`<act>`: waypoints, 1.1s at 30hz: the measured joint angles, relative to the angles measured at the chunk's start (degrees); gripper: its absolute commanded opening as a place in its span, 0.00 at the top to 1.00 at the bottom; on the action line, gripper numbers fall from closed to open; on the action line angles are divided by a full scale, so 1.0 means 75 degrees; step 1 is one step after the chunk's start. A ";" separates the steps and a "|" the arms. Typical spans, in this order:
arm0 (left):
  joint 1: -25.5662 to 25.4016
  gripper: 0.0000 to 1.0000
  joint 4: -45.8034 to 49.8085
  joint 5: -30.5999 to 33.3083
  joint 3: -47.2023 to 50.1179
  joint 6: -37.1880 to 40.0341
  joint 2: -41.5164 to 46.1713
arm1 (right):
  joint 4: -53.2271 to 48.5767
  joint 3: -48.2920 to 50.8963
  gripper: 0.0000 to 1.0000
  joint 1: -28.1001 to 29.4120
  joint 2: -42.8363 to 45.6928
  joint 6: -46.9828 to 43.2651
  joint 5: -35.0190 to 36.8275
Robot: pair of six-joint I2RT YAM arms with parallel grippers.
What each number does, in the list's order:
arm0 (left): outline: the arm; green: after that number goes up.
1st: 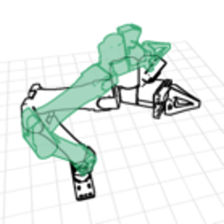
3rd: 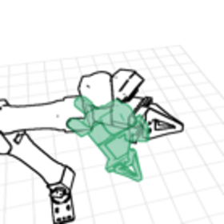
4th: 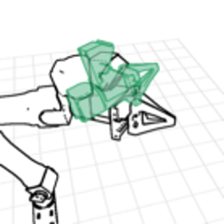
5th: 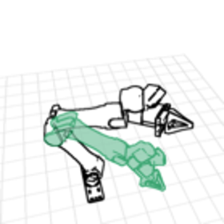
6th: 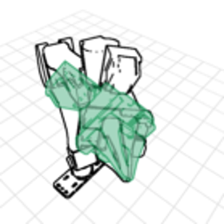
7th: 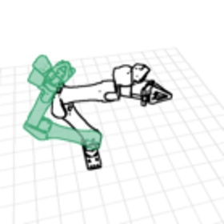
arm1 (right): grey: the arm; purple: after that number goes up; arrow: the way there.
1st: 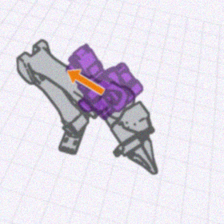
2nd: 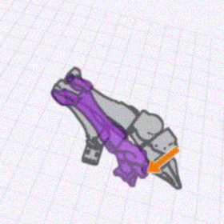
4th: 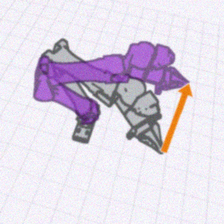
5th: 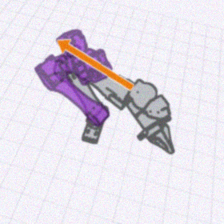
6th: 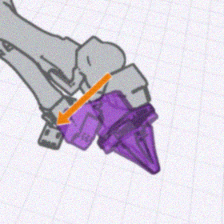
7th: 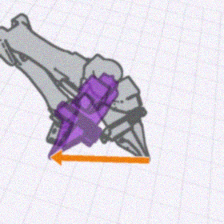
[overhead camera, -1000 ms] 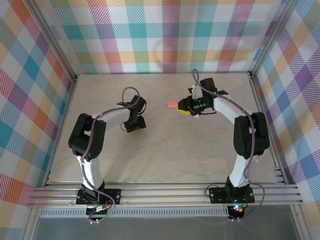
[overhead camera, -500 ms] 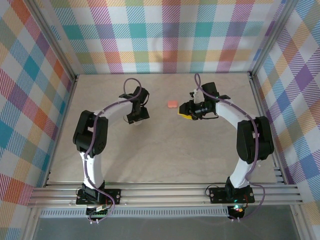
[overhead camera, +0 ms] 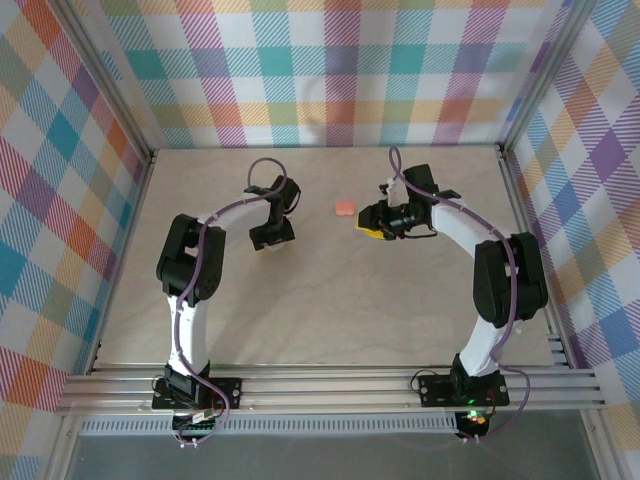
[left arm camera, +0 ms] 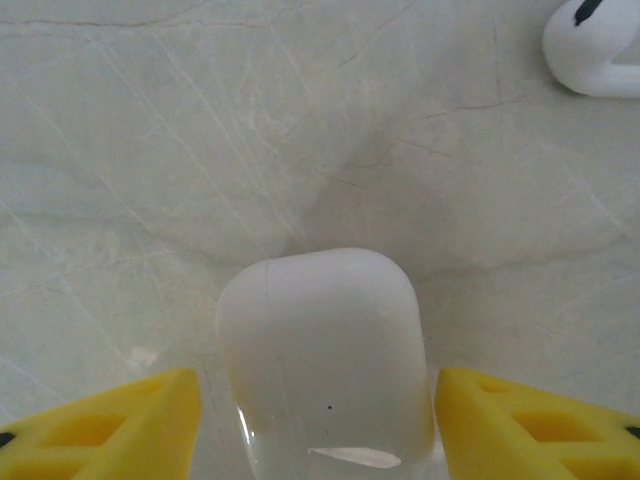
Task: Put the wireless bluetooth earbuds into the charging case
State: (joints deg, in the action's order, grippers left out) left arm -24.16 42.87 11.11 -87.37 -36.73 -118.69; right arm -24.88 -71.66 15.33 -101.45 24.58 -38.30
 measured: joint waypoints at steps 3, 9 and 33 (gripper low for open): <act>-0.0003 0.49 -0.0213 -0.0131 0.0073 0.0067 -0.0009 | 0.0003 0.0000 0.55 0.0000 0.0000 0.0006 -0.0055; -0.0012 0.59 -0.0804 -0.0277 0.0627 0.0405 0.0245 | 0.0149 0.0000 0.55 0.0000 0.0000 0.0085 -0.0256; -0.1072 0.78 -0.2766 -0.2235 0.3115 0.3360 0.3523 | -0.0356 -0.0032 0.53 0.0067 -0.0181 0.0376 -0.1888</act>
State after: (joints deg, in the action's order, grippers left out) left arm -32.21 22.13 -5.65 -64.01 -11.53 -92.27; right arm -27.55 -71.90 15.84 -102.80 27.40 -52.47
